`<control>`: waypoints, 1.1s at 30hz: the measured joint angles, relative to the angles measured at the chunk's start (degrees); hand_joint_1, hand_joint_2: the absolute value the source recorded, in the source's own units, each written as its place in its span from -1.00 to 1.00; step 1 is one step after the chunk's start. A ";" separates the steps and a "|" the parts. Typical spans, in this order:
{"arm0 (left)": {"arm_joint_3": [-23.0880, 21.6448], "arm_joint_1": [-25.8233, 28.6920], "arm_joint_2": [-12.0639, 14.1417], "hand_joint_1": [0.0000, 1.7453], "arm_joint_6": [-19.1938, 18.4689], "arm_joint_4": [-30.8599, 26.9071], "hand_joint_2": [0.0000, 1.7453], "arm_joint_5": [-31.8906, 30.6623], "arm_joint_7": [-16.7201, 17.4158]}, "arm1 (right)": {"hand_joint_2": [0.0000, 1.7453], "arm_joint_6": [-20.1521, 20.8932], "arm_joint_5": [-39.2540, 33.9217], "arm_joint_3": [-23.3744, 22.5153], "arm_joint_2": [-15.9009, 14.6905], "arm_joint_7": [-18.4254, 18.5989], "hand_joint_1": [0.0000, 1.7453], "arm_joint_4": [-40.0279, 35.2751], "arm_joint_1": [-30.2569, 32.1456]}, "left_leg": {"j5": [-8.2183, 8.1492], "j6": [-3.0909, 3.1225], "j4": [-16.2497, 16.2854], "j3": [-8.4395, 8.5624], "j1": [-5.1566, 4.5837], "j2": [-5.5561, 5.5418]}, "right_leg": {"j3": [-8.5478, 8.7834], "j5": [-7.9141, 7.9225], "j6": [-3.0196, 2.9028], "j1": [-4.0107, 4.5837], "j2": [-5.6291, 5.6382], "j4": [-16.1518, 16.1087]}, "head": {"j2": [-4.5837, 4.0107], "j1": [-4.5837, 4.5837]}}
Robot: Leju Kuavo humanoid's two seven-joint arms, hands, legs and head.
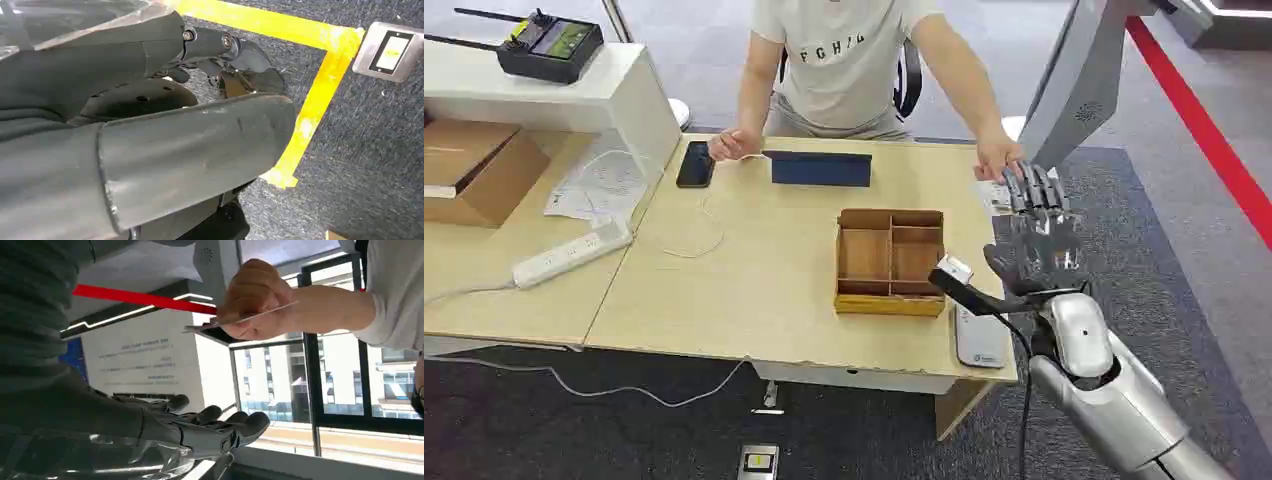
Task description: Pass the card to the sensor for recognition and then transmit it.
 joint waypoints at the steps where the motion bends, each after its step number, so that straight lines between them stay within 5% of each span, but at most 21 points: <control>1: -0.11 -0.01 -0.02 -1.00 0.00 -0.04 -1.00 0.06 -0.02 | 1.00 0.00 0.24 0.28 0.11 0.07 -1.00 0.28 -0.22 | 0.00 0.00 0.00 0.00 0.00 0.00 | 0.00 0.00 0.00 0.00 0.00 0.00 | 0.00 0.02; 23: -1.40 -0.19 0.68 -1.00 -2.29 -0.11 -1.00 -0.22 0.57 | 1.00 2.58 3.48 1.55 0.17 2.30 -1.00 1.05 -0.79 | 0.00 0.00 0.00 0.02 0.00 0.01 | -0.01 0.00 0.00 0.00 0.00 0.00 | 0.00 0.00; 24: -1.40 -0.19 0.70 -1.00 -2.36 -0.11 -1.00 -0.22 0.57 | 1.00 2.64 3.39 1.55 0.17 2.21 -0.88 1.11 -0.77 | 0.00 0.00 0.00 0.02 0.00 0.01 | -0.01 0.00 0.00 0.00 0.00 0.00 | 0.00 0.00; 25: -1.42 -0.19 0.74 -1.00 -2.45 -0.11 -1.00 -0.22 0.57 | 1.00 2.73 3.30 1.53 0.17 2.12 -0.26 1.22 -0.74 | 0.00 0.00 0.00 0.02 0.00 0.01 | -0.01 0.00 0.00 0.00 0.00 -0.01 | 0.00 0.00; 26: -1.46 -0.19 0.77 -1.00 -2.51 -0.11 -1.00 -0.24 0.57 | 1.00 2.84 3.26 1.53 0.17 2.10 1.00 1.25 -0.64 | 0.00 0.00 0.00 0.02 0.00 0.01 | -0.01 0.00 0.00 0.00 0.00 -0.01 | 0.00 0.00; 33: -1.79 -0.21 1.07 -1.00 -2.89 -0.11 -1.00 -0.24 0.59 | 1.00 3.67 2.97 1.27 0.02 2.14 1.00 1.25 0.00 | 0.00 0.00 0.00 0.02 0.00 0.01 | -0.01 0.00 0.00 0.00 0.00 -0.01 | 0.00 0.02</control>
